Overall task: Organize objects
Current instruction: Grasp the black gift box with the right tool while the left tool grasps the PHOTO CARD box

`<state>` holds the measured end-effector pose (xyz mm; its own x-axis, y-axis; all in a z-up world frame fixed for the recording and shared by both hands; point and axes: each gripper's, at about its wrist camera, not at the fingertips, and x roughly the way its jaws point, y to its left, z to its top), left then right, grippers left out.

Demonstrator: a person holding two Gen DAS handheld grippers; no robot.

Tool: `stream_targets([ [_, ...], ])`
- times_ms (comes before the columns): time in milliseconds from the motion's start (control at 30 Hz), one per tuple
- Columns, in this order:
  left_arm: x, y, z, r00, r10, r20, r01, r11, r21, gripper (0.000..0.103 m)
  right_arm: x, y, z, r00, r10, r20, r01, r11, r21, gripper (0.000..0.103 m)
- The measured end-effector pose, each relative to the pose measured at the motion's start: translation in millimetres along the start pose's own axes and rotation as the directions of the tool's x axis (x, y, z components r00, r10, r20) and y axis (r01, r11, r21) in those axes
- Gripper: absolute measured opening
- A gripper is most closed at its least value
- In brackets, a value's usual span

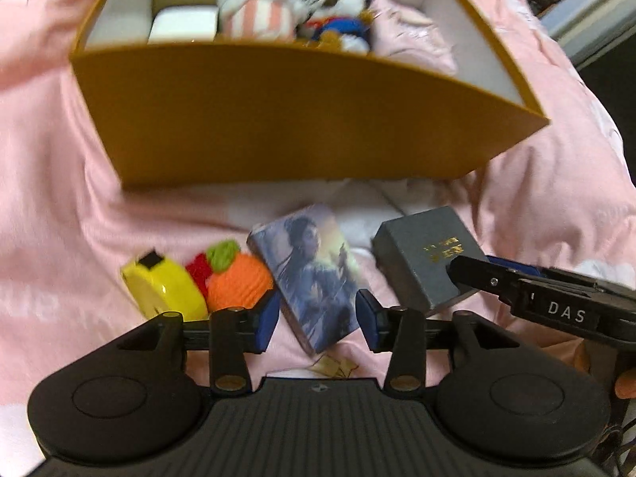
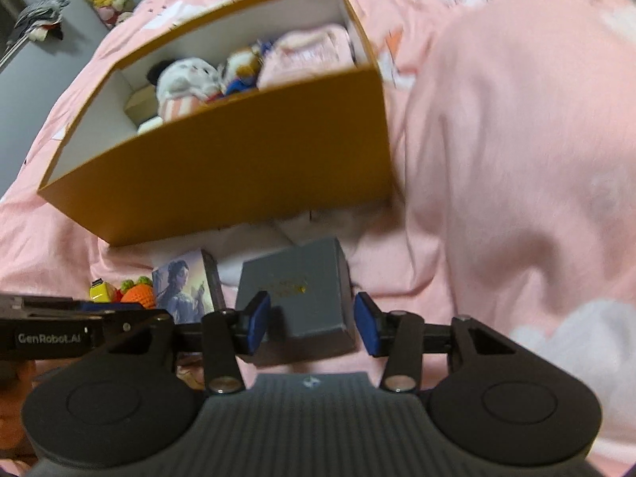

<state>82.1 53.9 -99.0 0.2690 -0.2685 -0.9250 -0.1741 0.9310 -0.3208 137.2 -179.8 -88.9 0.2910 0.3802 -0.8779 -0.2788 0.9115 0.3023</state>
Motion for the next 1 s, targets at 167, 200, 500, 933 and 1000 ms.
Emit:
stream_targets([
  [167,20.8,9.8,-2.4,0.998,-0.011,-0.066,0.005,0.996,-0.092,0.054,9.6,-6.9,4.2,0.999,0.038,-0.031,-0.037,0.999,0.033,0.060],
  [200,23.5,12.8,-2.0,0.998,-0.023,-0.065,0.016,0.994,-0.110,0.057,11.1,-7.9,5.2,0.998,0.045,-0.036,-0.043,0.998,0.039,0.061],
  [500,41.0,27.5,2.8,0.994,-0.108,-0.013,0.102,0.963,-0.249,0.071,35.0,-30.4,13.4,0.987,0.126,-0.100,-0.112,0.985,0.132,0.074],
  [933,8.1,15.1,4.0,0.992,-0.083,0.094,0.098,0.982,-0.159,0.032,14.6,-34.1,10.7,0.972,0.228,-0.058,-0.214,0.958,0.193,0.043],
  [1000,2.3,10.5,4.8,0.990,-0.090,0.104,0.104,0.986,-0.129,0.029,7.4,-29.7,10.0,0.974,0.223,-0.047,-0.212,0.962,0.173,0.043],
])
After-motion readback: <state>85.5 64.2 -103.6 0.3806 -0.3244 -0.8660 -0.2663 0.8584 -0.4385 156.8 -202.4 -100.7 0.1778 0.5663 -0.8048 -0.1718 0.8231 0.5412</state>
